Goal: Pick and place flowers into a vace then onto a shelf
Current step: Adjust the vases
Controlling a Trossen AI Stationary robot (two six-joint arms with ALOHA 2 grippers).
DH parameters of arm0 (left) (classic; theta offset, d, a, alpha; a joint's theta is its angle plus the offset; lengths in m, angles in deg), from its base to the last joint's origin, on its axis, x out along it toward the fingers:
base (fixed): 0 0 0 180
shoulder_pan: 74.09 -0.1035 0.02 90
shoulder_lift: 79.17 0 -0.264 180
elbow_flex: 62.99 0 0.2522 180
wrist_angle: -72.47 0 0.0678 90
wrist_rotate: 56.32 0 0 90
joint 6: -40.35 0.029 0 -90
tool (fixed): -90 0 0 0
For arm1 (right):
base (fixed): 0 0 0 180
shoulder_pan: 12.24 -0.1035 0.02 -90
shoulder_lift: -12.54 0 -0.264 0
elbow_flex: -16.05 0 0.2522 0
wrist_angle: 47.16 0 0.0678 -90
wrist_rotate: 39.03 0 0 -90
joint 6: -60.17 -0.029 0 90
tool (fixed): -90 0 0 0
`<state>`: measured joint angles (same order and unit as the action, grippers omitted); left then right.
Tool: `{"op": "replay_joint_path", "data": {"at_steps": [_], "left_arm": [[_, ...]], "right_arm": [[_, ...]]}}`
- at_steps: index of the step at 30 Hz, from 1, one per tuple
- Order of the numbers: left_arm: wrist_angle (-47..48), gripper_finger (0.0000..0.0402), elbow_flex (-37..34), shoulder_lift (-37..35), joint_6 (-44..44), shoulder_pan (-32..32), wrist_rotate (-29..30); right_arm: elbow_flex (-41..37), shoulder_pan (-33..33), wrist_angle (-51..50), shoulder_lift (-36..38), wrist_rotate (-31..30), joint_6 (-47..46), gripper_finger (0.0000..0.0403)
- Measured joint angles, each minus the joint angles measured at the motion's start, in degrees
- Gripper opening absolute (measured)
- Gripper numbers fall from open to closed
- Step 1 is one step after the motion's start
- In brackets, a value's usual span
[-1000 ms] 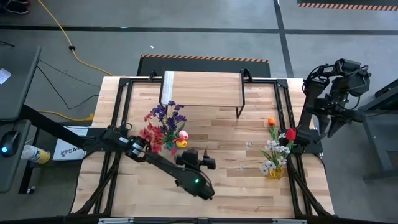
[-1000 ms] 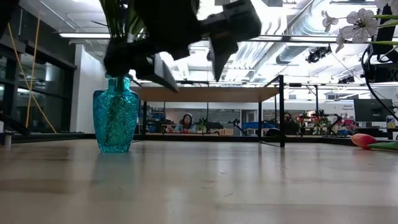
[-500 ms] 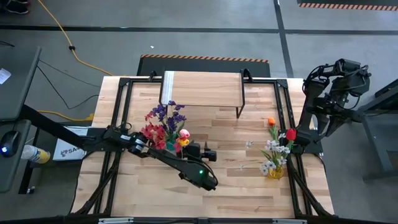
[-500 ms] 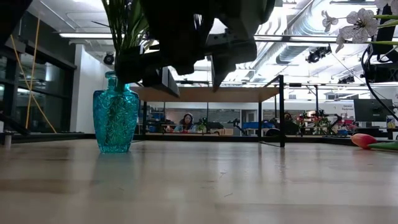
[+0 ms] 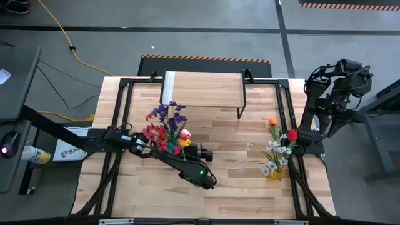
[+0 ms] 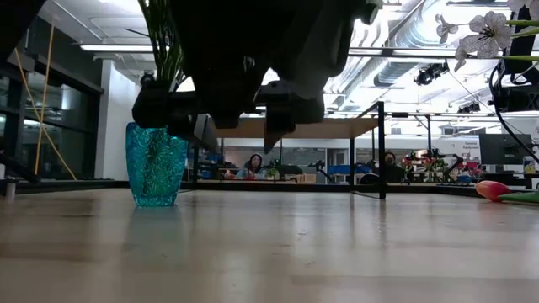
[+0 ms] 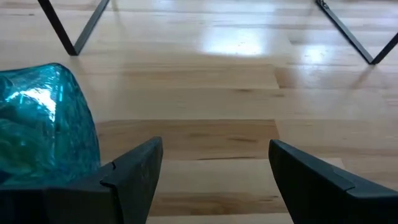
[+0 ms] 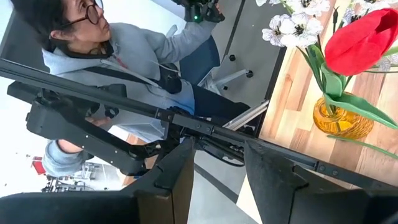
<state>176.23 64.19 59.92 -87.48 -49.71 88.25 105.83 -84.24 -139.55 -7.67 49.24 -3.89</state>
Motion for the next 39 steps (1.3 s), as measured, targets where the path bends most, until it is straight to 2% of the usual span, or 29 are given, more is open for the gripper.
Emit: {"op": "replay_joint_path", "data": {"at_steps": [20, 29, 33, 39], "left_arm": [[0.0, 0.0326, -5.8, 0.0, -6.4, 0.0, -3.6], [0.0, 0.0326, -6.1, 0.0, -6.8, 0.0, -6.1], [0.0, 0.0326, -6.1, 0.0, -6.8, 0.0, -6.0], [0.0, 0.0326, -4.8, 0.0, -7.2, 0.1, -2.8]], "right_arm": [[0.0, 0.0, 0.0, 0.0, -1.9, -0.4, 0.0133], [0.0, 0.0, 0.0, 0.0, -1.9, -0.2, 0.0133], [0.0, 0.0, 0.0, 0.0, -1.9, 0.0, 0.0133], [0.0, 0.0, 0.0, 0.0, -1.9, 0.0, 0.0133]]}}
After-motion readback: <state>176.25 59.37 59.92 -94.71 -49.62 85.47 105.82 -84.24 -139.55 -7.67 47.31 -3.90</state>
